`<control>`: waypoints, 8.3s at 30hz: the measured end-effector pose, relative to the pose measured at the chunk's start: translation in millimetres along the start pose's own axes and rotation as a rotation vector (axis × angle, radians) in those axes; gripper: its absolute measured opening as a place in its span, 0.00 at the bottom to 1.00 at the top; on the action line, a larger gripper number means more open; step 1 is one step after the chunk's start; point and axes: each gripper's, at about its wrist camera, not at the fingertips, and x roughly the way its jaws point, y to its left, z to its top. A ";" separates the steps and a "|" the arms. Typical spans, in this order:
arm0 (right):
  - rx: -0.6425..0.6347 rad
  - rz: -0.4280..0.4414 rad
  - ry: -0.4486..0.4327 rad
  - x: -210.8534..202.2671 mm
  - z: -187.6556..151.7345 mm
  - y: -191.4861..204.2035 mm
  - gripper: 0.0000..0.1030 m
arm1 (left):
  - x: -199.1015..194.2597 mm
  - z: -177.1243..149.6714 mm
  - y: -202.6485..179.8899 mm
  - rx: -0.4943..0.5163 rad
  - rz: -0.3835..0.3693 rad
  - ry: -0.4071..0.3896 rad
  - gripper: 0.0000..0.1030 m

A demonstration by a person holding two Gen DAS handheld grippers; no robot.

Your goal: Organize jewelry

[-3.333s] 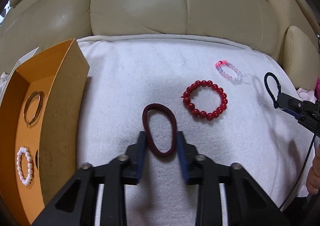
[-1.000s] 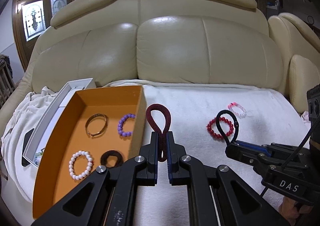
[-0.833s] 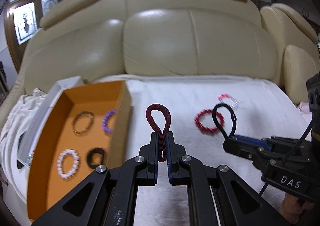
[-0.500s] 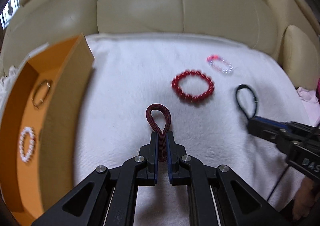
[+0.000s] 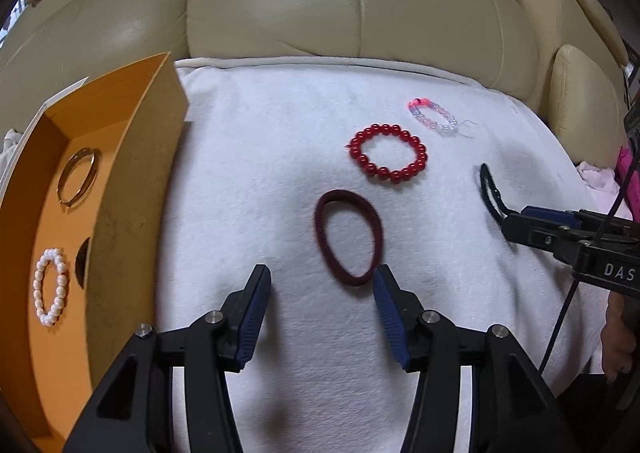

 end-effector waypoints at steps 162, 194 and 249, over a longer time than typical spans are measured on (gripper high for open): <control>-0.299 0.350 -0.222 8.5 -30.3 214.2 0.25 | -97.6 -70.8 164.7 -0.344 0.612 -0.148 0.55; 0.135 0.053 -0.382 -64.6 44.3 0.8 0.25 | -72.5 -20.6 -6.6 0.009 0.353 -0.354 0.77; 0.277 -0.084 -0.131 64.4 106.7 -26.8 0.25 | 21.1 22.3 -8.8 -0.061 0.167 -0.118 0.77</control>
